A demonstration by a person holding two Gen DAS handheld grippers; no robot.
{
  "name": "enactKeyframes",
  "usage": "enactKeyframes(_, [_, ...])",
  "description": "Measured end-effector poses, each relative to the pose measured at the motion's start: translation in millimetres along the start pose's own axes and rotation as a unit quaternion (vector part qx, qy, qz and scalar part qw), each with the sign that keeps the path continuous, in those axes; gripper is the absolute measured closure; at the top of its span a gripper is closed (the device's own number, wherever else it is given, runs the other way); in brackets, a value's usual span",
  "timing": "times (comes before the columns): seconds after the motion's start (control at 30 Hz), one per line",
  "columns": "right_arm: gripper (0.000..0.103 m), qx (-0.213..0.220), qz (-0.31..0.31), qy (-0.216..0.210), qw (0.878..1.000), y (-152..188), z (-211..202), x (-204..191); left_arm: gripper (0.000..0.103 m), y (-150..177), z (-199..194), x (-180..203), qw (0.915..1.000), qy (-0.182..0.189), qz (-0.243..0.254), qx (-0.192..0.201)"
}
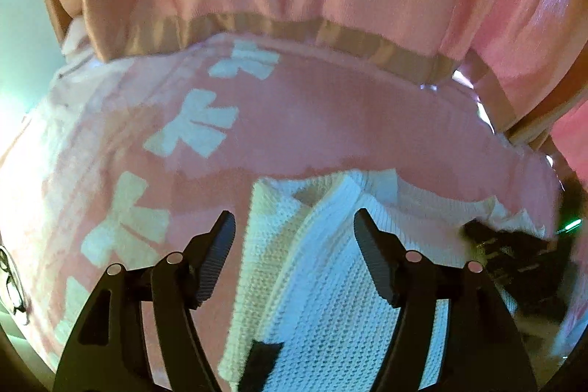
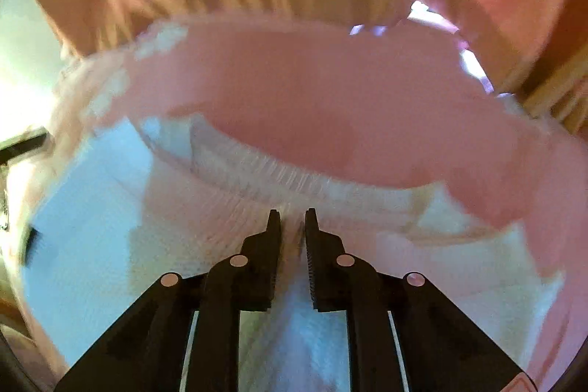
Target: Fold small clothes
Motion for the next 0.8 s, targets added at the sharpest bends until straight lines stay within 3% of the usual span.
enactKeyframes(0.07, [0.074, 0.038, 0.020, 0.026, 0.999, -5.2, -40.3, 21.2, 0.038, 2.6, 10.9, 4.6, 0.9999, -0.004, 0.007, -0.013])
enactKeyframes(0.17, [0.054, 0.044, 0.057, 0.063, 0.995, 6.6, -67.1, 57.9, 0.037, 8.5, 30.9, 11.8, 0.9986, -0.024, 0.032, -0.035])
enactKeyframes(0.33, [0.054, -0.043, 0.098, 0.108, 0.988, 40.6, -42.3, 114.4, 0.037, 17.8, 61.0, 10.0, 0.9955, -0.040, 0.036, -0.078])
enactKeyframes(0.4, [0.059, -0.061, 0.097, 0.098, 0.989, 52.2, -30.2, 119.5, 0.045, 16.6, 62.1, 9.8, 0.9957, -0.044, 0.033, -0.075])
enactKeyframes(0.47, [0.096, -0.064, 0.091, 0.071, 0.991, 53.8, -24.2, 116.1, 0.055, 15.4, 61.0, 14.3, 0.9957, -0.046, 0.037, -0.071])
enactKeyframes(0.6, [0.096, -0.014, 0.094, 0.069, 0.993, 37.6, -53.9, 108.8, 0.080, 10.7, 51.2, 25.3, 0.9972, -0.041, 0.034, -0.053])
enactKeyframes(0.67, [0.096, 0.009, 0.103, 0.074, 0.992, 33.7, -68.7, 114.6, 0.080, 7.3, 53.2, 26.0, 0.9976, -0.040, 0.028, -0.049])
enactKeyframes(0.73, [0.096, -0.010, 0.109, 0.098, 0.989, 39.7, -56.3, 125.7, 0.080, 9.8, 66.2, 24.5, 0.9959, -0.060, 0.033, -0.059])
enactKeyframes(0.8, [0.096, -0.059, 0.128, 0.086, 0.986, 58.7, -26.9, 138.2, 0.079, 10.9, 71.4, 26.0, 0.9957, -0.067, 0.036, -0.053])
Point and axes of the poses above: each gripper's, at about its wrist camera, not at the fingertips, and z roughly the way its jaws point, x to its right, y to its underside, the point moved 2 cm from there along z, roughly the way its jaws point, and after that the axes turned 5 degrees about -z, right-handed, at the moved point
